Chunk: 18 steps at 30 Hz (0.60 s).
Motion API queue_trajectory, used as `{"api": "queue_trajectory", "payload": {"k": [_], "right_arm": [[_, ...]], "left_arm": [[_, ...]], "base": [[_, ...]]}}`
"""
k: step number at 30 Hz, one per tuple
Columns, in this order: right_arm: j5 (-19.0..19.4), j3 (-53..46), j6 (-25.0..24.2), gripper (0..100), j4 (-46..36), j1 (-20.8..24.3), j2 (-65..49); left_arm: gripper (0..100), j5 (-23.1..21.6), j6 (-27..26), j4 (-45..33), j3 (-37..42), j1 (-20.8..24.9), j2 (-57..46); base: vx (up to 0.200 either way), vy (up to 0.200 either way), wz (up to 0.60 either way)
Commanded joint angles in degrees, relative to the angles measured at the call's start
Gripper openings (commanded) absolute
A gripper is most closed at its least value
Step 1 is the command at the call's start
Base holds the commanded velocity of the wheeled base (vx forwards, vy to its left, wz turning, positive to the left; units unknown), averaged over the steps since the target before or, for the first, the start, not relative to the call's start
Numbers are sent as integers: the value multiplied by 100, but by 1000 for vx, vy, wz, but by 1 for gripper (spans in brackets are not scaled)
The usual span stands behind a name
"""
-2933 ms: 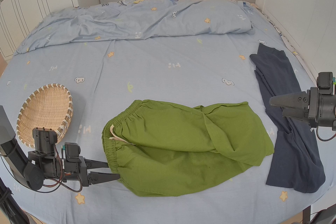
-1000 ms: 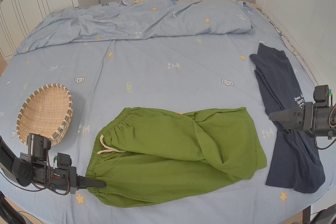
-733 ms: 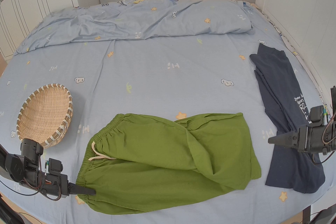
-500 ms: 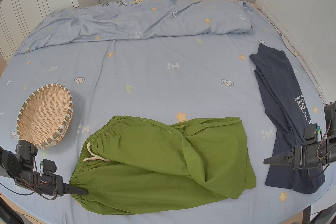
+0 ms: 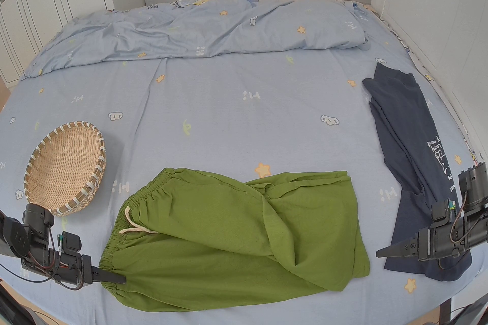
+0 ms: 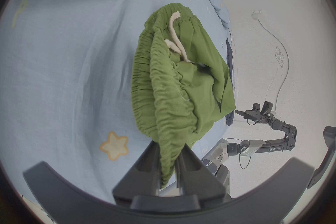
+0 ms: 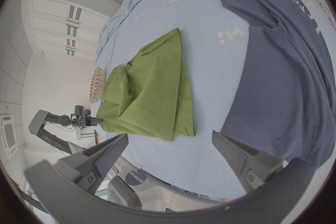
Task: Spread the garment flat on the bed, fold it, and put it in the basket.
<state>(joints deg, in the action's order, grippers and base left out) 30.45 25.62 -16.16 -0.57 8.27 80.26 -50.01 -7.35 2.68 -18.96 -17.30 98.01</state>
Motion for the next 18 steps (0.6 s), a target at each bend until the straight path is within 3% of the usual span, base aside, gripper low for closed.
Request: {"api": "queue_trajectory", "payload": {"k": [1, 11, 14, 18], "right_arm": [[5, -14, -1, 100, -4, 0, 60], [-4, 13, -1, 100, -4, -9, 7], [-13, 57, -1, 100, -4, -9, -11], [-22, 250, -1, 100, 66, -18, -301]], "left_arm": [[100, 8, -12, -5, 41, 25, 60], [100, 167, 23, -110, 138, -221, -379], [100, 263, 41, -409, 6, -432, -845], [100, 439, 181, -1525, -794, -441, -1654]], "base": [[0, 0, 0], [0, 0, 0], [0, 0, 0], [0, 0, 0]]}}
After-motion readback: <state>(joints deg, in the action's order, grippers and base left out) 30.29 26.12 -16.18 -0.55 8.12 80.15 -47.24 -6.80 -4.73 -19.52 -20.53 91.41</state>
